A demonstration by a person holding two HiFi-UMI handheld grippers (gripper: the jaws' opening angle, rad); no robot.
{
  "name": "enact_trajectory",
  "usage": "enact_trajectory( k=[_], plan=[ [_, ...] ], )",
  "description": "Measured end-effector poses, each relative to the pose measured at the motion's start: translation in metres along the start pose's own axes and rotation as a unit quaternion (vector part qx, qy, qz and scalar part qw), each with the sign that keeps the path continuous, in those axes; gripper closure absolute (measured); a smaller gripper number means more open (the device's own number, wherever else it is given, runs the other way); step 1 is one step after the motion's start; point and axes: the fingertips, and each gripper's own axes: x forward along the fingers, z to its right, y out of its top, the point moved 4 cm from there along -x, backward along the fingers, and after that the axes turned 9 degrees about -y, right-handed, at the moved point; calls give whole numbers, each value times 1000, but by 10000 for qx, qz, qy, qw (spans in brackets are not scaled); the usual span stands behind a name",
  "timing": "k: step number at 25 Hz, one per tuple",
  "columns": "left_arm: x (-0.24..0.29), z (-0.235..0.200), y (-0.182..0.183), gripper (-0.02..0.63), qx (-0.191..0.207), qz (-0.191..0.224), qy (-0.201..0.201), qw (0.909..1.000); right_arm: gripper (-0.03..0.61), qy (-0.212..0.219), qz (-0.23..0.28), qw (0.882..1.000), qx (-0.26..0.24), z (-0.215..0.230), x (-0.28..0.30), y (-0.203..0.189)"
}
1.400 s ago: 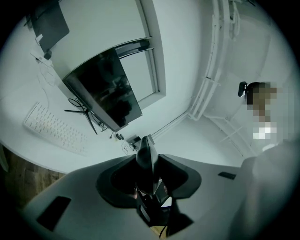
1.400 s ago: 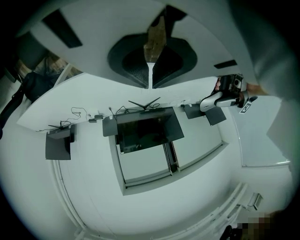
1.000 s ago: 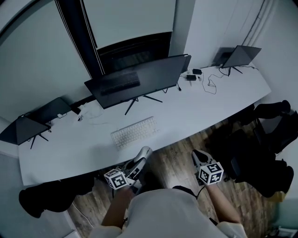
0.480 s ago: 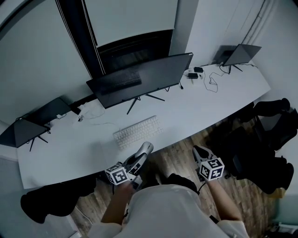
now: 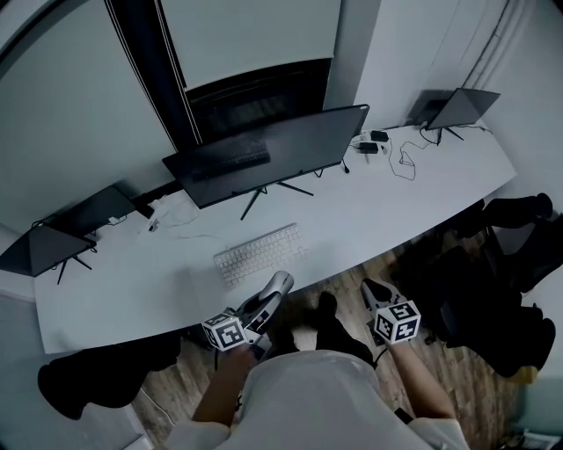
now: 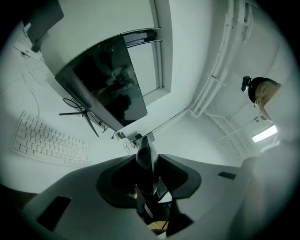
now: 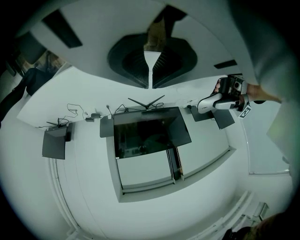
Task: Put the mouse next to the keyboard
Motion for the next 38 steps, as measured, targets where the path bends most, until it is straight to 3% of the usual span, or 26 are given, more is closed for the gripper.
enact_trajectory(
  k=[16, 28, 33, 38],
  plan=[
    [72, -22, -9, 471, -294, 241, 582, 9976, 534, 769, -528, 9948, -403, 51, 71, 22],
    [138, -69, -29, 471, -469, 287, 1106, 9923, 534, 1254, -1015, 9846, -680, 93, 130, 8],
    [162, -100, -35, 471, -683, 512, 1448, 9858, 534, 1476, -1254, 9781, -756, 104, 156, 5],
    [181, -131, -44, 470, -1017, 904, 1893, 9724, 534, 1700, -1411, 9716, -852, 108, 177, 8]
  ],
)
